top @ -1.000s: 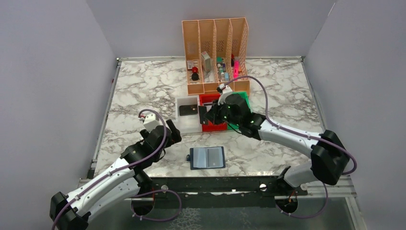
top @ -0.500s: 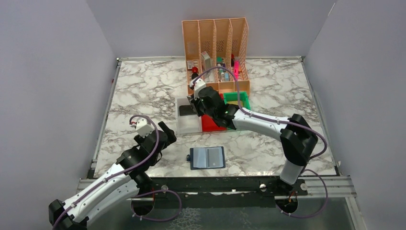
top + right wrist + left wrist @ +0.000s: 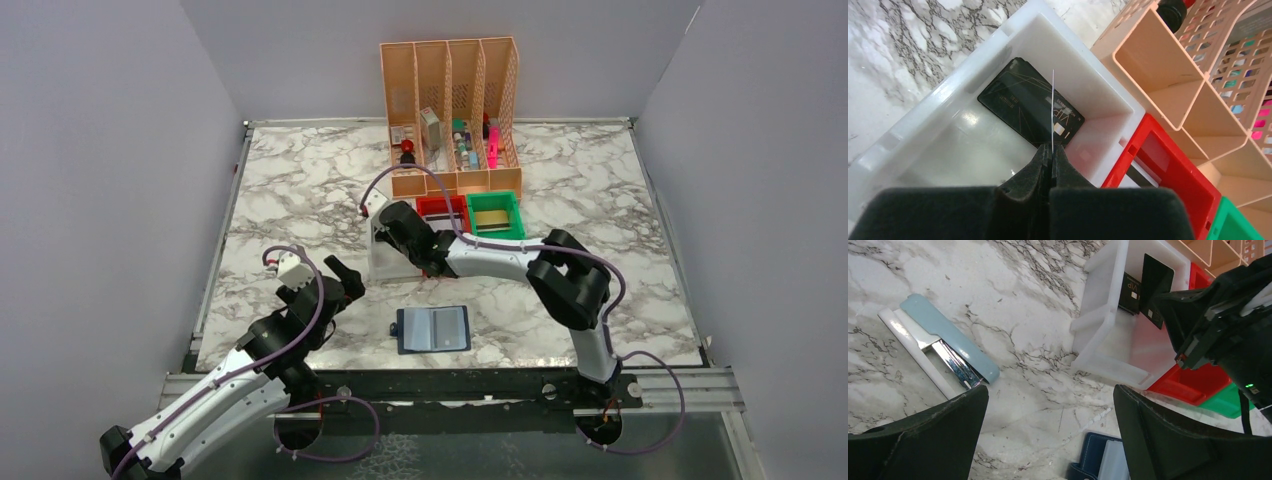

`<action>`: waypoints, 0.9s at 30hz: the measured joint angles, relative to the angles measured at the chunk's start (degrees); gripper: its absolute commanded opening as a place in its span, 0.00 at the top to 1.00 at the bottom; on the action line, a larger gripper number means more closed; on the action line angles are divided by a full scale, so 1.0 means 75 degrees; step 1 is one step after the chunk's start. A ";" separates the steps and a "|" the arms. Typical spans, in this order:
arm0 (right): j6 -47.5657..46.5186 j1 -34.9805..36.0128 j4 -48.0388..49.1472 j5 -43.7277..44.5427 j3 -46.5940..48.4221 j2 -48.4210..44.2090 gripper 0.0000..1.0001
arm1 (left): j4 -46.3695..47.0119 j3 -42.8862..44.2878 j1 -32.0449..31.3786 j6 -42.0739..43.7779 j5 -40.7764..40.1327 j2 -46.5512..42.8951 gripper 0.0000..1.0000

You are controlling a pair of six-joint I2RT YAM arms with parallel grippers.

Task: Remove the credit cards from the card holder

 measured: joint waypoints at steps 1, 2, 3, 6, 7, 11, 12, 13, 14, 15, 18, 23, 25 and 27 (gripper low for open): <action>-0.0178 0.0044 0.0035 0.0154 0.0061 0.0119 0.98 | 0.0000 0.0000 0.0000 -0.0003 0.0000 0.0000 0.01; -0.0306 0.0076 0.0073 0.0256 0.0102 0.0201 0.97 | 0.0003 -0.0003 0.0000 -0.0006 0.0000 0.0000 0.01; -0.0458 0.0105 0.0125 0.0373 0.0149 0.0291 0.97 | 0.0003 -0.0006 0.0000 -0.0009 0.0000 0.0000 0.01; -0.0807 0.0169 0.0256 0.0580 0.0160 0.0388 0.96 | 0.0000 -0.0017 0.0000 -0.0032 0.0000 -0.0006 0.01; -0.0906 0.0178 0.0323 0.0624 0.0160 0.0408 0.95 | 0.0000 -0.0017 0.0000 -0.0035 0.0000 -0.0009 0.01; -0.1297 0.0178 0.0632 0.0787 0.0163 0.0469 0.93 | 0.0003 -0.0035 0.0000 -0.0055 0.0000 -0.0055 0.01; -0.1393 0.0178 0.0734 0.0825 0.0172 0.0504 0.91 | 0.0003 -0.0044 0.0000 -0.0061 0.0003 -0.0076 0.01; -0.1492 0.0178 0.0807 0.0863 0.0187 0.0551 0.89 | 0.0003 -0.0055 0.0000 -0.0061 0.0003 -0.0093 0.01; -0.1568 0.0178 0.0863 0.0883 0.0216 0.0606 0.89 | 0.0003 -0.0073 0.0000 -0.0067 0.0000 -0.0111 0.01; -0.1664 0.0178 0.0909 0.0906 0.0251 0.0679 0.87 | 0.0003 -0.0087 0.0000 -0.0085 0.0000 -0.0131 0.01; -0.1891 0.0178 0.0997 0.0912 0.0318 0.0892 0.84 | 0.0003 -0.0137 0.0000 -0.0102 0.0000 -0.0184 0.01; -0.2122 0.0178 0.0968 0.0906 0.0364 0.1166 0.65 | 0.0003 -0.0143 0.0000 -0.0117 0.0000 -0.0283 0.01; -0.2168 0.0178 0.0959 0.0903 0.0364 0.1169 0.59 | 0.0003 -0.0143 0.0000 -0.0119 0.0000 -0.0315 0.01; -0.2171 0.0175 0.0973 0.0895 0.0364 0.1169 0.57 | 0.0003 -0.0146 0.0000 -0.0119 0.0000 -0.0332 0.01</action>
